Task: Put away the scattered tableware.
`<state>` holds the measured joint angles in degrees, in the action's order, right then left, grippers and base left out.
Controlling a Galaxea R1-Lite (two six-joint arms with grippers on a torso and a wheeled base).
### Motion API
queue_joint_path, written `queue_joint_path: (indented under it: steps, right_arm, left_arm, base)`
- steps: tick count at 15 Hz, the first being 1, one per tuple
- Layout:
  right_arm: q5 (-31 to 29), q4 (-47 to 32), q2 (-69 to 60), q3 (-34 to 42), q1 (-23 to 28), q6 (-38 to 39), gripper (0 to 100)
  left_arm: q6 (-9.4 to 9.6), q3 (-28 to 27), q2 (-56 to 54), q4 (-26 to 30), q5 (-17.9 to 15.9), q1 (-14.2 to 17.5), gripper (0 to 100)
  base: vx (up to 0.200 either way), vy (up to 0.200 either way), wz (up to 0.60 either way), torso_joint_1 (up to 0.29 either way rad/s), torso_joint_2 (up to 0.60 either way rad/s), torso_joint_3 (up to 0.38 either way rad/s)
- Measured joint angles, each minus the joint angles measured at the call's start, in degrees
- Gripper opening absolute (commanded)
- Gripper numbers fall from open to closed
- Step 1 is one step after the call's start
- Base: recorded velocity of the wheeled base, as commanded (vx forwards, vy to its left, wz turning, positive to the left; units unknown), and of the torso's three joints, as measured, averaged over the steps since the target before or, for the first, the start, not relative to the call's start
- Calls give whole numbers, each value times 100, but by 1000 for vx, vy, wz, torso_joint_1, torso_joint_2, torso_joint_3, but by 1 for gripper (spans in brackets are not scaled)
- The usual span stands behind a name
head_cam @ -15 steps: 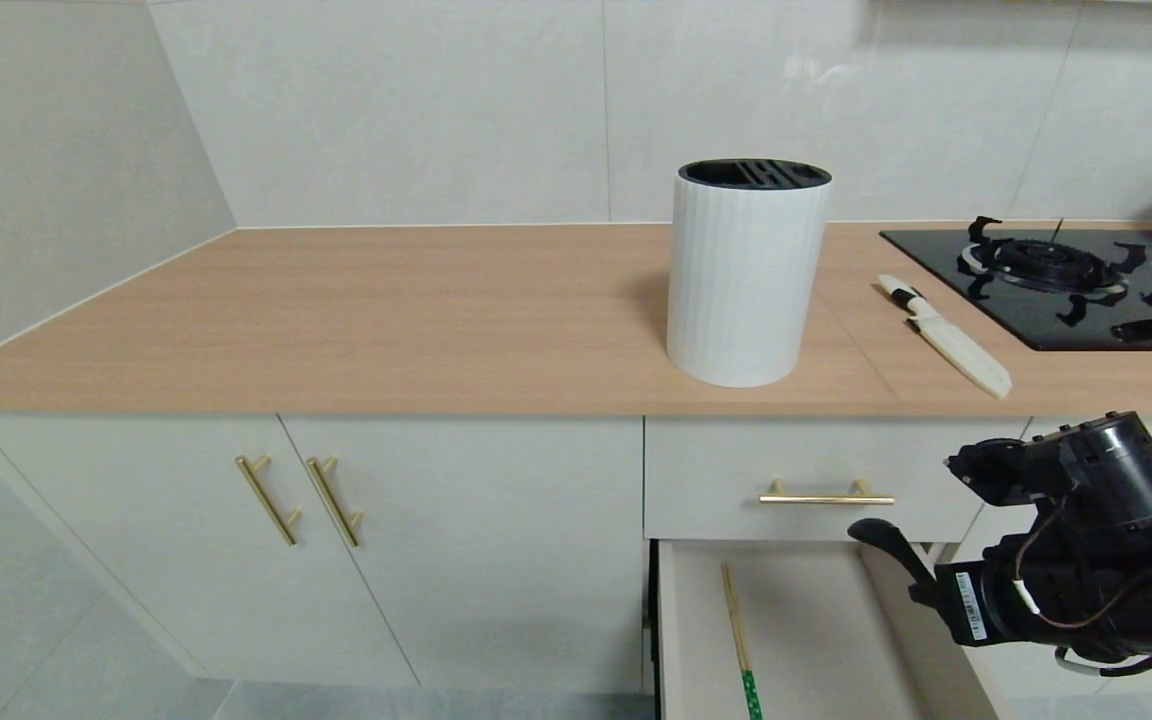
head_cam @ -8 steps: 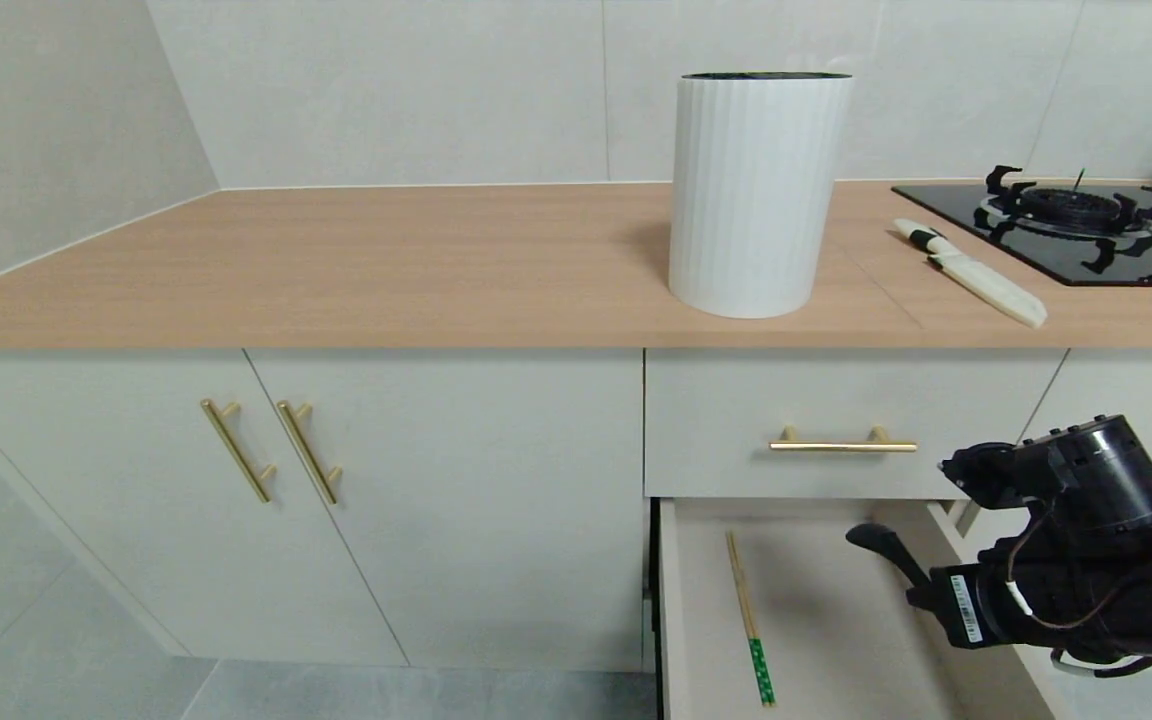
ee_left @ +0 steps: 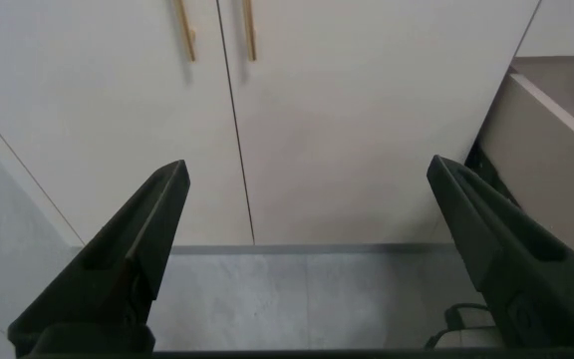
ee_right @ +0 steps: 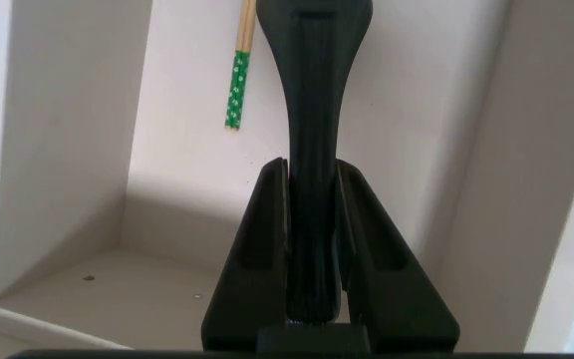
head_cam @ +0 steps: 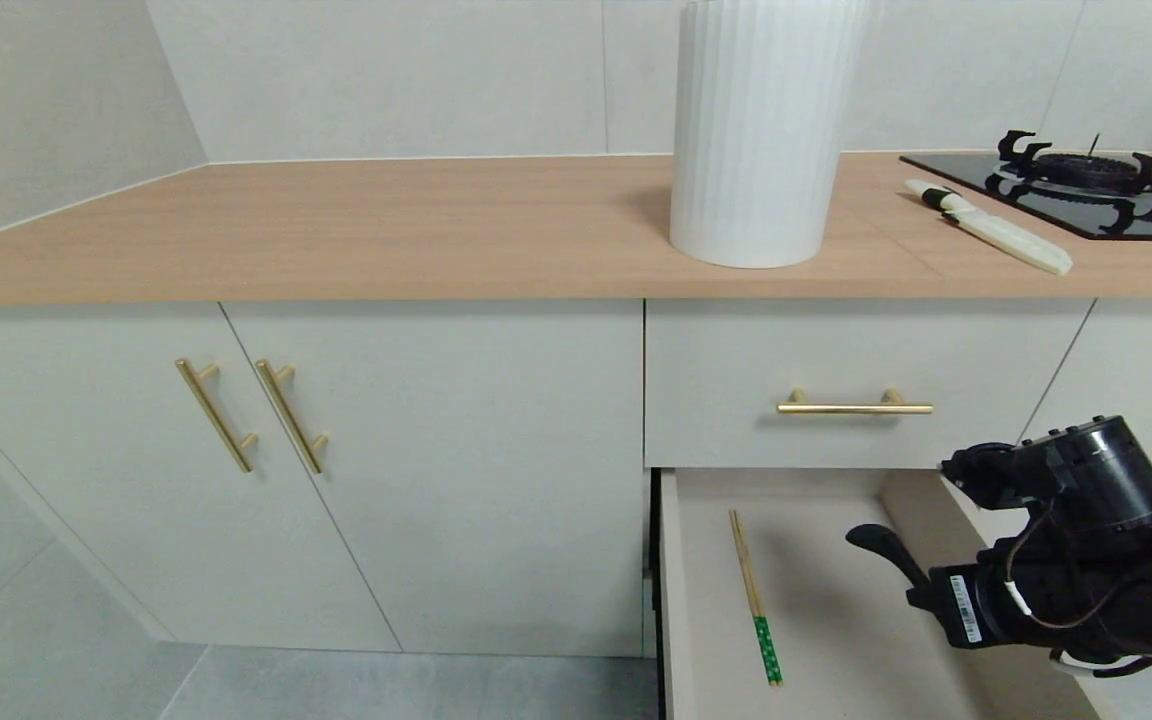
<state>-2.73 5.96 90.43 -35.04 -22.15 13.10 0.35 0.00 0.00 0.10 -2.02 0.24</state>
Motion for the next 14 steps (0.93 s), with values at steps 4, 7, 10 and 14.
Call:
queue_joint_path:
  steps: [4, 7, 10, 14]
  right_arm:
    - [16, 13, 33, 20, -4, 0, 0]
    - [41, 413, 268, 63, -11, 5, 0]
    - [71, 1418, 959, 207, -6, 304, 0]
    - [96, 3016, 2200, 519, -6, 534, 0]
  left_arm:
    - [-2, 0, 0, 0, 0, 0, 100]
    - [-2, 0, 0, -2, 2, 0, 100]
    - [-2, 0, 0, 0, 2, -2, 100]
    - [-2, 0, 0, 0, 0, 0, 100]
  base:
    - [0, 0, 0, 0, 0, 0]
    - [0, 0, 0, 0, 0, 0]
    - [0, 0, 0, 0, 0, 0]
    - [0, 0, 0, 0, 0, 0]
